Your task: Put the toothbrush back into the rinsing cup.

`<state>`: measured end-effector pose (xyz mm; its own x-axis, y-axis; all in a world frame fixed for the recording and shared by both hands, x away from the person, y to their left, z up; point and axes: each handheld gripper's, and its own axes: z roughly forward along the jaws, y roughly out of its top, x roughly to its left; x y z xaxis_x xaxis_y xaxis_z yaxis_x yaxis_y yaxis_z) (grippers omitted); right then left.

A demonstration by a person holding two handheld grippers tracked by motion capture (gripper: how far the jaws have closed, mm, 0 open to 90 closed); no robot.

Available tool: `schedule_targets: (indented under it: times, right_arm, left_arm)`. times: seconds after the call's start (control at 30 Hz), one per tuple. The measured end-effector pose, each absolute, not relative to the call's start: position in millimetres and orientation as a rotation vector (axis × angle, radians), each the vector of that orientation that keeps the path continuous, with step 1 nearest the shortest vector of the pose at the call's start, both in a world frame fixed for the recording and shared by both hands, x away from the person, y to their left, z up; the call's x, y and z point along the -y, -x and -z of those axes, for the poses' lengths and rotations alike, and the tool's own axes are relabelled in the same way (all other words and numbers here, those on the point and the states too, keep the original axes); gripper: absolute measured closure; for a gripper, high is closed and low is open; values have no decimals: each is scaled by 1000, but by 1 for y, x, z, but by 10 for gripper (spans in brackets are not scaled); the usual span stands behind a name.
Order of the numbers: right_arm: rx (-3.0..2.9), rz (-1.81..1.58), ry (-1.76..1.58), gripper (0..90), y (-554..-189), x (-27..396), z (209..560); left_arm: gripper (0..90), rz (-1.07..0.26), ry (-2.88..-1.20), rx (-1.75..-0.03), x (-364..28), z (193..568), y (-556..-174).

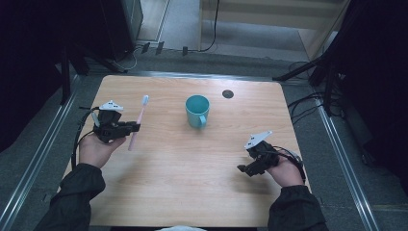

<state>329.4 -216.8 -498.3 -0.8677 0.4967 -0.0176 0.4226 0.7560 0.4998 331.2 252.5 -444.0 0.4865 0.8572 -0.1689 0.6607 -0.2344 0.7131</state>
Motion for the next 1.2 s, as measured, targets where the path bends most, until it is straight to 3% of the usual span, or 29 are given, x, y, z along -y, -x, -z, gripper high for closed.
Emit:
schedule_targets:
  times: [0.4,1.2]
  right_arm:
    - [-2796,-764,-746,227,-329,217,498]
    - [-2774,-785,-761,227,-330,219,496]
  left_arm:
    - [789,-458,-1858,-1211,-232,440,-332]
    - [790,-503,-1765,-1164,-216,412,-339]
